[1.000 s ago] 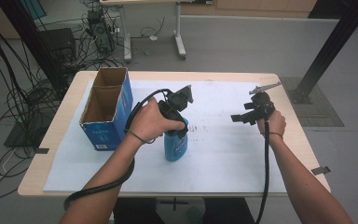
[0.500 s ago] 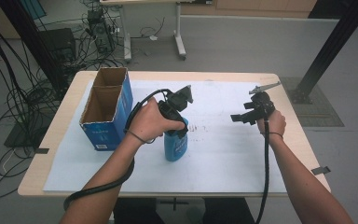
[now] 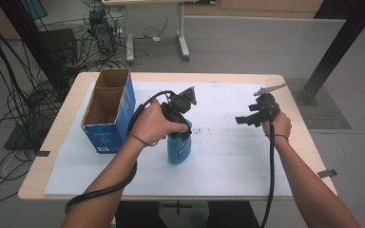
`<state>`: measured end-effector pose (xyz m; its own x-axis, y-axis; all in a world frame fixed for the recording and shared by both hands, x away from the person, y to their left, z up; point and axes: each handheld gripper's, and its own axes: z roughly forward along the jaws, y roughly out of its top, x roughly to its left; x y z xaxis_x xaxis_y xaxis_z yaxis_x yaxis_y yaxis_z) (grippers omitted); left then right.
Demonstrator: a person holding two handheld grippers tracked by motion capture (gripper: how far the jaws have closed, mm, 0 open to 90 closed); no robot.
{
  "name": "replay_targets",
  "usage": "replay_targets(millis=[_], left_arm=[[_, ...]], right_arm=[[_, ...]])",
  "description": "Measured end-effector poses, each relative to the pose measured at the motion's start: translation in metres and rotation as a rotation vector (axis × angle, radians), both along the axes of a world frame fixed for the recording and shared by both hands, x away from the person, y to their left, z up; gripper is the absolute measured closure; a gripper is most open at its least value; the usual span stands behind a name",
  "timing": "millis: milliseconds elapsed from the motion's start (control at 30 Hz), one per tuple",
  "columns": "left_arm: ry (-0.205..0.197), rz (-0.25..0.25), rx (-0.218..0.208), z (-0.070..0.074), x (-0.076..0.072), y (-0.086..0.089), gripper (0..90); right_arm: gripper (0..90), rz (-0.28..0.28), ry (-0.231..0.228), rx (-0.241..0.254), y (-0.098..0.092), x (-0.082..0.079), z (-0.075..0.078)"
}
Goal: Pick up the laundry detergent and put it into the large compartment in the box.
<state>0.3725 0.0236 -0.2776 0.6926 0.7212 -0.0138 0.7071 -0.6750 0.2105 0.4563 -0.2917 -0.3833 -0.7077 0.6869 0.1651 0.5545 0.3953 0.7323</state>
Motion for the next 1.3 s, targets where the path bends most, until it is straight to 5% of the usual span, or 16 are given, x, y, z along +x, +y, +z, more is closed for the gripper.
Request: replay_targets(millis=[1300], left_arm=[[0.002, -0.001, -0.001, 0.0, 0.0003, -0.0001, 37.2]], right_arm=[[2.0, 0.0, -0.002, -0.001, 0.0022, 0.0005, 0.004]])
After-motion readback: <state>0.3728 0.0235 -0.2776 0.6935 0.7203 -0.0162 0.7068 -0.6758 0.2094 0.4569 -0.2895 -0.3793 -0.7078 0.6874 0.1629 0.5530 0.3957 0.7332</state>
